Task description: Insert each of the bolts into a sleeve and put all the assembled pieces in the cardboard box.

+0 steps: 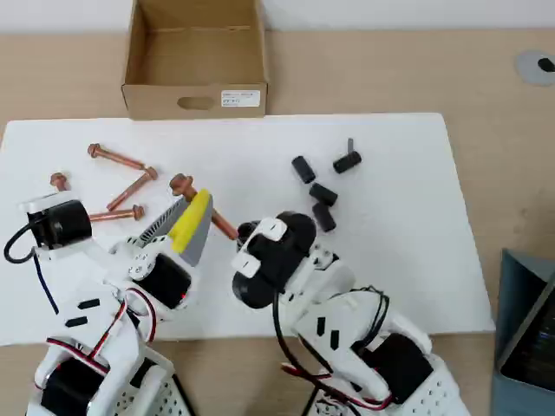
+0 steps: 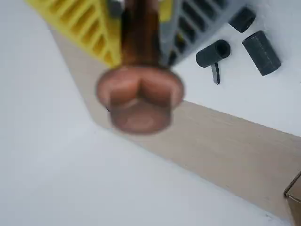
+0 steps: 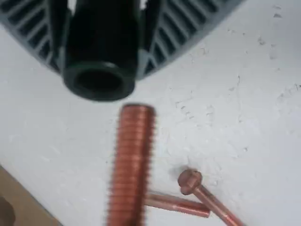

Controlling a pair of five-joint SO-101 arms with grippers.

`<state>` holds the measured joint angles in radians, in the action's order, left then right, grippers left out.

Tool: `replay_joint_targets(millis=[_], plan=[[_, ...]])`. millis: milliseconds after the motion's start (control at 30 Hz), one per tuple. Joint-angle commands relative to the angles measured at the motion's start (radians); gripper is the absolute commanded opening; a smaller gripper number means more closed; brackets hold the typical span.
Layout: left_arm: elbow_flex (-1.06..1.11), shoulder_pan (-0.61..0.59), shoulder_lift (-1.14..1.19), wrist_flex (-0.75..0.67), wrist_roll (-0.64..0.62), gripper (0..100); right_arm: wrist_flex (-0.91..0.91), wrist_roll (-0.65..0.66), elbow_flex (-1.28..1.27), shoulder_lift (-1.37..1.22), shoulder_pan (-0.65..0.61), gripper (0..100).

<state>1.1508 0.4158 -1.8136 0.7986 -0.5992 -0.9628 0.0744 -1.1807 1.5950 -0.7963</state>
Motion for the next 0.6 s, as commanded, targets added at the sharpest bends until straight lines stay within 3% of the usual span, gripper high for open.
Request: replay_joint_targets(millis=[0,233,567], plan=[[0.003,0.009,-0.007,-0.072,-0.005,0,0.015,0.006,0.062,0.004,-0.038,0.9],[0.046,0.009,-0.007,-0.118,0.005,0,0.014,0.006,0.062,0.004,-0.047,0.9],[0.044,0.018,-0.008,-0.118,0.149,0,0.017,0.008,0.065,0.004,-0.008,0.9]])
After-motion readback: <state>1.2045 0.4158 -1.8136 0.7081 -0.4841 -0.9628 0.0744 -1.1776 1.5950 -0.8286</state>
